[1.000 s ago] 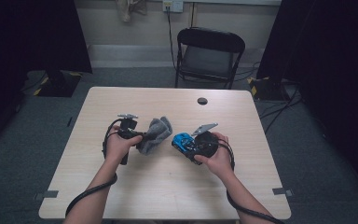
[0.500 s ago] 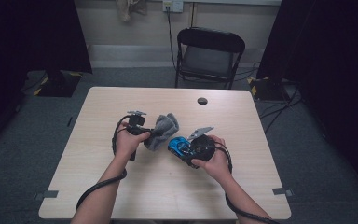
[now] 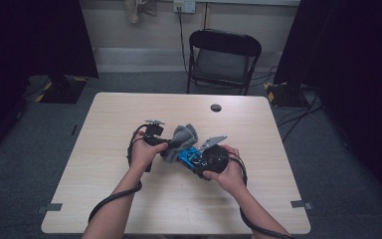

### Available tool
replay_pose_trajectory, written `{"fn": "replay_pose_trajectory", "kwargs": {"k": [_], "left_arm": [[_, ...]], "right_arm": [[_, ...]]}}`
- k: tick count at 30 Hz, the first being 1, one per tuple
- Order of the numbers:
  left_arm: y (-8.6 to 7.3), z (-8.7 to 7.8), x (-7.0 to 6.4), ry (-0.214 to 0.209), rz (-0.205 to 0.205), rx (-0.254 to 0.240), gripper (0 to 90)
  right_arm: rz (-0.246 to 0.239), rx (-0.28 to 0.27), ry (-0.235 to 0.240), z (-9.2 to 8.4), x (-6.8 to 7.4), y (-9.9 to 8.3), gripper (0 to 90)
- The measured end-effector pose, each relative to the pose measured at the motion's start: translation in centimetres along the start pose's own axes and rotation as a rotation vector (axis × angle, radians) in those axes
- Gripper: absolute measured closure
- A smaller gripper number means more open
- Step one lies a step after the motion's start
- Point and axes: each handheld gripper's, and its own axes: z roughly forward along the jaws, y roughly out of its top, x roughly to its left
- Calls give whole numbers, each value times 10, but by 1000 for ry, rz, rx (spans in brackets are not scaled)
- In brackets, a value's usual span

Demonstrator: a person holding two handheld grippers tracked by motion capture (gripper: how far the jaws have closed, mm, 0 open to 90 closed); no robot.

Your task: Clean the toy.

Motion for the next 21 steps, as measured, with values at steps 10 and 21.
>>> {"fn": "replay_pose_trajectory", "kwargs": {"k": [10, 21], "left_arm": [[-7, -10, 2, -17, -1, 29, 740], [-16, -14, -4, -61, 31, 60, 740]], "right_arm": [[15, 1, -16, 0, -6, 1, 285], [75, -2, -38, -4, -22, 1, 285]]}}
